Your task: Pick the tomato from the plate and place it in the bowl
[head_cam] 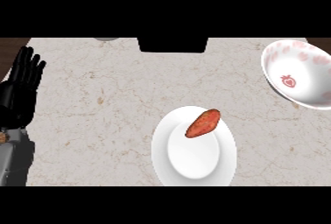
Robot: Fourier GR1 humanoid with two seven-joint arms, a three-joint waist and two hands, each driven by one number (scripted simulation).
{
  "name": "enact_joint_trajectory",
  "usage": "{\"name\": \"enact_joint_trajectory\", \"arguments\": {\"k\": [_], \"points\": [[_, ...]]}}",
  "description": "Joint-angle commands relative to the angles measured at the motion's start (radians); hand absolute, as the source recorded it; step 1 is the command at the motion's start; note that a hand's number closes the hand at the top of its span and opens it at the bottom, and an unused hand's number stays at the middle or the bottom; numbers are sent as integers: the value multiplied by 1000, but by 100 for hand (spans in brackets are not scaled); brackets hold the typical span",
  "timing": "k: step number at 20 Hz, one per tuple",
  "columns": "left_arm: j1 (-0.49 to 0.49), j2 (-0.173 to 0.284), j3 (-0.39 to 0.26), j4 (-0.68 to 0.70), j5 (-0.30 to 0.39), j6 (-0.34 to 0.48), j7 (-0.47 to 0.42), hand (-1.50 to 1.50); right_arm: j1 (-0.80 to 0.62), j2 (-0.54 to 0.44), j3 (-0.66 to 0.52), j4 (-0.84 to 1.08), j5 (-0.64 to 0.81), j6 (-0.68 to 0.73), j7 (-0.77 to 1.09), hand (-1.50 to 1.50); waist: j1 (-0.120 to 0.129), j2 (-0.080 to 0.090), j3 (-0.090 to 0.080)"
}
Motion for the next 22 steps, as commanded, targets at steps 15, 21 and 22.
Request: {"name": "enact_joint_trajectory", "arguments": {"k": [15,21,22], "points": [[7,11,26,39,19,-37,-43,0,-45,190,-198,284,-132,-215,-23,-150,2,9,2],[-3,1,-5,-47,11,-20,17,0,-65,103,-326,311,-222,-347,-52,-150,24,14,5],[3,12,14,13,1,-26,-32,0,-41,107,-335,322,-229,-364,-72,-150,15,16,3]]}}
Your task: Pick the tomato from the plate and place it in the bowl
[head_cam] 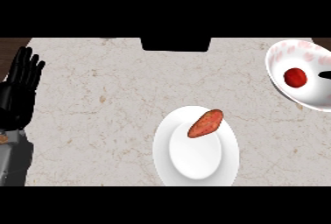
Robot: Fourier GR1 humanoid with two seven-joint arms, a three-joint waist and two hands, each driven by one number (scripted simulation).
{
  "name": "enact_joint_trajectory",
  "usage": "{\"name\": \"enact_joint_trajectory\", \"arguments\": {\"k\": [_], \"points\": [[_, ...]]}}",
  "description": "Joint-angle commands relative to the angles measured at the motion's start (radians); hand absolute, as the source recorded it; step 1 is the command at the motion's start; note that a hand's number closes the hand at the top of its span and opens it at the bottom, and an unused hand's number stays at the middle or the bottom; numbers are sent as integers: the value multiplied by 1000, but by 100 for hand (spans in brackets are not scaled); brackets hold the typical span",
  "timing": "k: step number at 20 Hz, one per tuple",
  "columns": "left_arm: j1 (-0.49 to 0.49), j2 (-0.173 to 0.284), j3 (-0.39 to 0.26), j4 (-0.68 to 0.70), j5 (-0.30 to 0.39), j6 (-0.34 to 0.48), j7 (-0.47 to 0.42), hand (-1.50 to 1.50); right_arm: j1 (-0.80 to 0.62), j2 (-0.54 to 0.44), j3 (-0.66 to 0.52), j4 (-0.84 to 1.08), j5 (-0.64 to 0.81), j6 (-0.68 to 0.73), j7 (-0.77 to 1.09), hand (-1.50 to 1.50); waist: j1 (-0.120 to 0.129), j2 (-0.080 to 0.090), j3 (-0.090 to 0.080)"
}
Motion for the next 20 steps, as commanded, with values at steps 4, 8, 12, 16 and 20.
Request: {"name": "enact_joint_trajectory", "arguments": {"k": [4,8,12,16,20], "points": [[-10,-13,-1,19,-2,6,-12,0,37,-149,-138,65,-109,-7,-13,-150,-6,4,1],[-48,22,20,32,13,-6,21,0,90,-218,-194,97,-160,48,-36,-150,-7,5,2],[-20,0,13,-4,11,9,23,0,179,-300,-238,122,-202,178,-98,-150,-5,6,6],[-38,6,10,3,14,2,33,0,226,-327,-271,134,-231,208,-128,-150,-3,12,9],[-25,2,11,6,4,9,17,0,293,-338,-292,144,-251,283,-183,-150,-9,10,10]]}}
